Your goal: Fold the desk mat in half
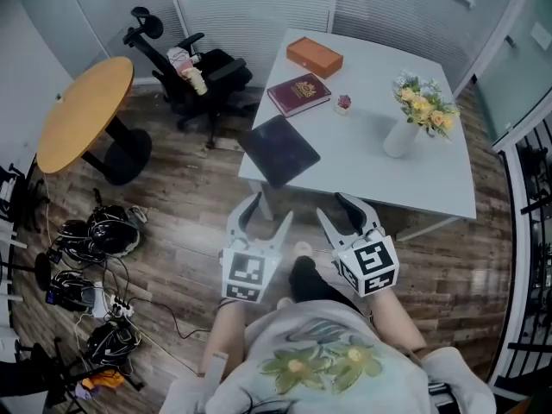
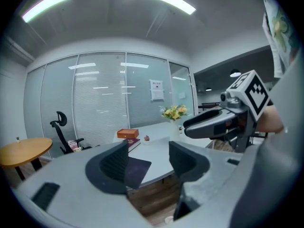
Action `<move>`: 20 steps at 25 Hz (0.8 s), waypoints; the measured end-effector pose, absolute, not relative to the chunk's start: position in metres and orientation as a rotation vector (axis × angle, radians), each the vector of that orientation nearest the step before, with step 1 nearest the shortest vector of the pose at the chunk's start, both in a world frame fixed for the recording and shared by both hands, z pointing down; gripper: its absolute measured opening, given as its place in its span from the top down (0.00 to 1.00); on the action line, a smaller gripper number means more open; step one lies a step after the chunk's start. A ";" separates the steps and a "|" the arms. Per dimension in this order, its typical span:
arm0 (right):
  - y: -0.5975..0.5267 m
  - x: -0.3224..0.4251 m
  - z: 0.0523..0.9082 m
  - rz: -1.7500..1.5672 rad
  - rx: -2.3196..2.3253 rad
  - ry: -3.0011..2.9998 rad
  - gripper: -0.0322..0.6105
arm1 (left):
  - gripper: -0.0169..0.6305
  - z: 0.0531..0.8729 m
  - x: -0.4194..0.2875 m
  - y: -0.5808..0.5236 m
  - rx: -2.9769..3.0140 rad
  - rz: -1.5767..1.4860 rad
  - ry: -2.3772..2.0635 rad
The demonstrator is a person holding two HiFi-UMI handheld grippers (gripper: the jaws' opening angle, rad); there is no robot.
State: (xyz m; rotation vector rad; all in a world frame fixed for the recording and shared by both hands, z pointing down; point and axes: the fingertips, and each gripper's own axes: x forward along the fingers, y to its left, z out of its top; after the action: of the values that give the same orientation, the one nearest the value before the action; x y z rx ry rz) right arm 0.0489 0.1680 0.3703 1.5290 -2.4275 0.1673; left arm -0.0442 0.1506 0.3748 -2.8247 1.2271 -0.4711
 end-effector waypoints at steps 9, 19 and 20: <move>0.109 0.063 0.390 0.229 1.484 -2.400 0.69 | 0.59 0.419 -0.033 0.101 -2.815 -0.698 1.153; 0.052 0.085 0.426 0.314 1.411 -2.352 0.69 | 0.59 0.497 -0.021 0.059 -2.824 -0.955 1.162; 0.047 0.087 0.429 0.318 1.406 -2.349 0.69 | 0.59 0.505 -0.020 0.056 -2.818 -0.985 1.159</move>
State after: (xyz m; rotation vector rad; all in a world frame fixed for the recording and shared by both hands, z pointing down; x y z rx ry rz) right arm 0.0872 0.0474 0.4289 1.4056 -2.3485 0.3181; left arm -0.0204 0.0561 0.5053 -2.8176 1.1592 -0.9848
